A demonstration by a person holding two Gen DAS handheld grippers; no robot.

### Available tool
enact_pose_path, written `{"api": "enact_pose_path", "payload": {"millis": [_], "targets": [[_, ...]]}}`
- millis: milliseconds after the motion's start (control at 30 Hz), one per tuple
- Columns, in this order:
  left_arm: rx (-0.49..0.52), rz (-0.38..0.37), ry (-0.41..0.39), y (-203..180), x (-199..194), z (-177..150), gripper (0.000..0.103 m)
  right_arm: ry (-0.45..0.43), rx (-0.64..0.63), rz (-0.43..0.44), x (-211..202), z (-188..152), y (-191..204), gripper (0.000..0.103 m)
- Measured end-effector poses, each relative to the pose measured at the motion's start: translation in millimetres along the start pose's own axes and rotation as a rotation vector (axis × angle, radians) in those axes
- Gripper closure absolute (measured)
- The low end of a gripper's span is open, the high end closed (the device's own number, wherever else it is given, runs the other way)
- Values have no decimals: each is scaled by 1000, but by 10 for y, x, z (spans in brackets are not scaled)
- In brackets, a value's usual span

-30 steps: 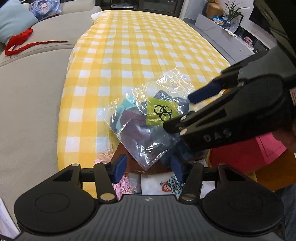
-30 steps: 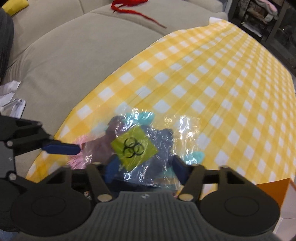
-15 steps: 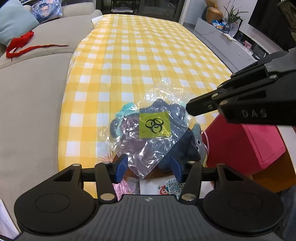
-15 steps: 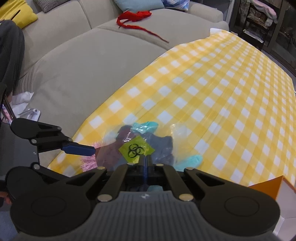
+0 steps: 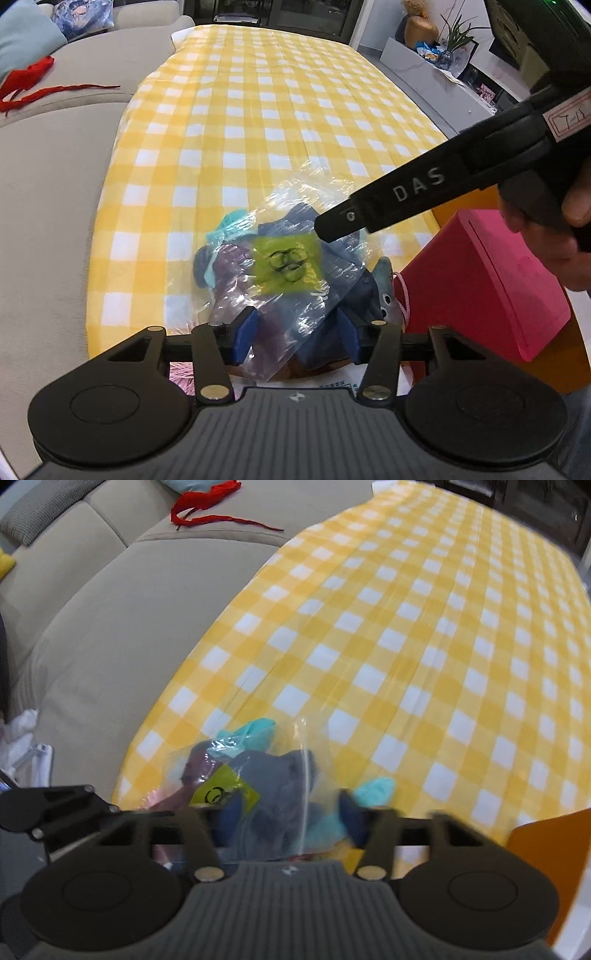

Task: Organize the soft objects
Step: 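Close both tools on the plastic bag and lift it off the pile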

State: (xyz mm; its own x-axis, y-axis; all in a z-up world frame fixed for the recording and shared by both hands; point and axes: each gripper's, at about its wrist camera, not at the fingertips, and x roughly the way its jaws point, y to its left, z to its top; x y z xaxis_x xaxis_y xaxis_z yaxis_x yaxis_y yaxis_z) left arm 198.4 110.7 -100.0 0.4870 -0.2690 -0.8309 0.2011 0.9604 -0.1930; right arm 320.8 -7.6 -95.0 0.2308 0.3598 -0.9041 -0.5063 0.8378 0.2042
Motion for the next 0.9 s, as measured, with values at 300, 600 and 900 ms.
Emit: {"api": "enact_pose_path", "payload": {"millis": [300,600,900], "targets": [[9,-18,5,-35,40,6,52,-59,-52,105,-154,-75,234,103],[-23,-26,-41,-136,-134,58,26,-169,-83,-126,-594,-137,100,103],[16,15,-29,-337,148,187,20,-189,-8,-276,-647,-194,-308,103]]}}
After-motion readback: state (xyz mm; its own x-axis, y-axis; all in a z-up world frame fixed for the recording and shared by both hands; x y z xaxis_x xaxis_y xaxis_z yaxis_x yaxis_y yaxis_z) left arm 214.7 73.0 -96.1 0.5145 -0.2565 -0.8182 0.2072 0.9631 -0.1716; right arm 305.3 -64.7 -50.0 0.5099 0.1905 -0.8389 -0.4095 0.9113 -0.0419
